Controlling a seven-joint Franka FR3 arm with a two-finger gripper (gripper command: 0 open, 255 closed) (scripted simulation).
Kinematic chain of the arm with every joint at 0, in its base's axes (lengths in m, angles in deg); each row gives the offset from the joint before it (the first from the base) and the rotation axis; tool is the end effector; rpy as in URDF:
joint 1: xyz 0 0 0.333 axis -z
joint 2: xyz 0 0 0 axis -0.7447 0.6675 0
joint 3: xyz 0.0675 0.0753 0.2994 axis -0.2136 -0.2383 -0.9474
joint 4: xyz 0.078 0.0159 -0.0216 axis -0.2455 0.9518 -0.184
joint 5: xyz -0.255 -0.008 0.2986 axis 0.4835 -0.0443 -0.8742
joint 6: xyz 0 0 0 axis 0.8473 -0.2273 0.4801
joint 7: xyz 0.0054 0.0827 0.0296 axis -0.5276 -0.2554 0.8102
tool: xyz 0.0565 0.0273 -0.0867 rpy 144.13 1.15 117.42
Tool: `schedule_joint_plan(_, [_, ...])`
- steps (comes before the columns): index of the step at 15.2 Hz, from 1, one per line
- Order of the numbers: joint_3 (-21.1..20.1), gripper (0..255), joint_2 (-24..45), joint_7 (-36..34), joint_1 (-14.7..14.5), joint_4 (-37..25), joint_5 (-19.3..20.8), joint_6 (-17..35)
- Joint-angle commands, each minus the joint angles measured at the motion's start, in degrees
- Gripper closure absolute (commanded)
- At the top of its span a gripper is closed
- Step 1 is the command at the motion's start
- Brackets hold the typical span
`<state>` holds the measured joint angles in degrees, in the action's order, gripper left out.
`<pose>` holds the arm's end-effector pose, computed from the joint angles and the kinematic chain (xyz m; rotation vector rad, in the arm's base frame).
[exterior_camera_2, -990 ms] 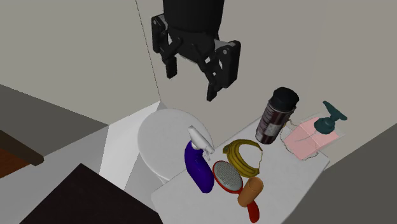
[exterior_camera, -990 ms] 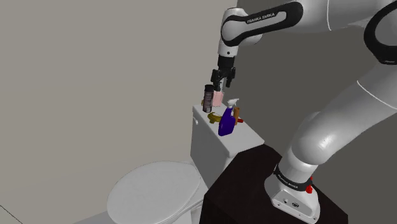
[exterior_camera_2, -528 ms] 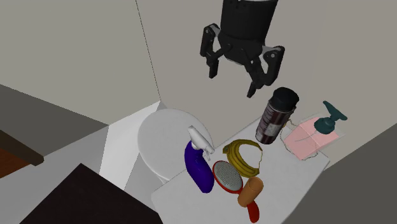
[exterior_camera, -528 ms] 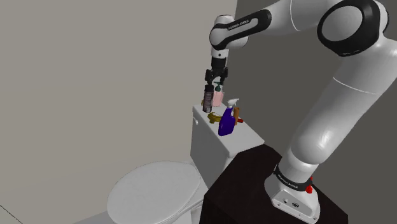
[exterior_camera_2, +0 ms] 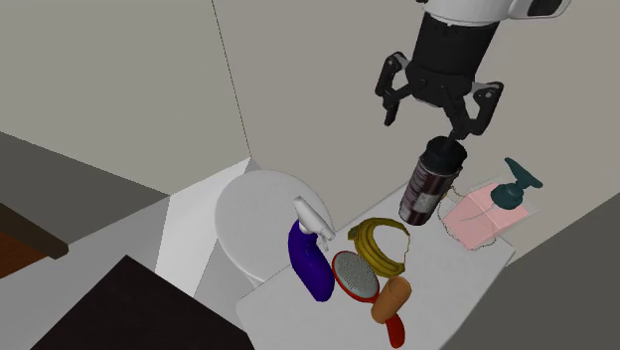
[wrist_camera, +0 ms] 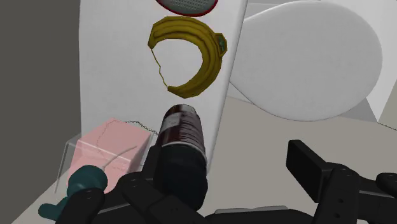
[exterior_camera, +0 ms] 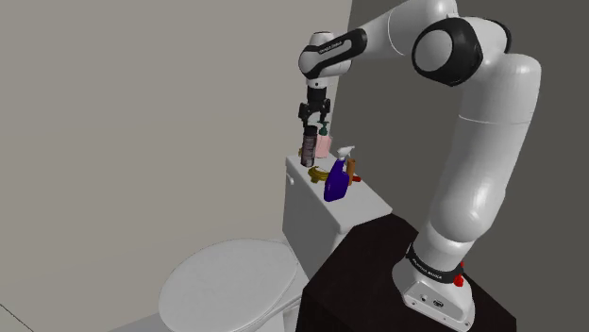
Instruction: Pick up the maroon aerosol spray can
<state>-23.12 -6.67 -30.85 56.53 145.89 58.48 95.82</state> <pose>0.5776 -0.2065 0.4291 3.0908 -0.3883 -0.0470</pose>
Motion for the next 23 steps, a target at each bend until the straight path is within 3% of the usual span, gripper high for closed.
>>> schedule_joint_plan(1, [0.4, 0, 4.7, 0.7, 0.9, -5.3, -0.5, -0.5])
schedule_joint_plan(6, [0.9, 0, 15.3, 1.9, 3.3, -18.4, -1.8, -2.5])
schedule_joint_plan(15, [0.6, 0, 17.0, 1.9, 3.4, -15.1, -2.1, 2.5])
schedule_joint_plan(16, [0.6, 255, 17.0, 1.9, 3.4, -15.1, -2.1, 2.4])
schedule_joint_plan(23, [0.6, 255, 17.1, 1.9, 3.4, -15.2, -2.2, 2.4])
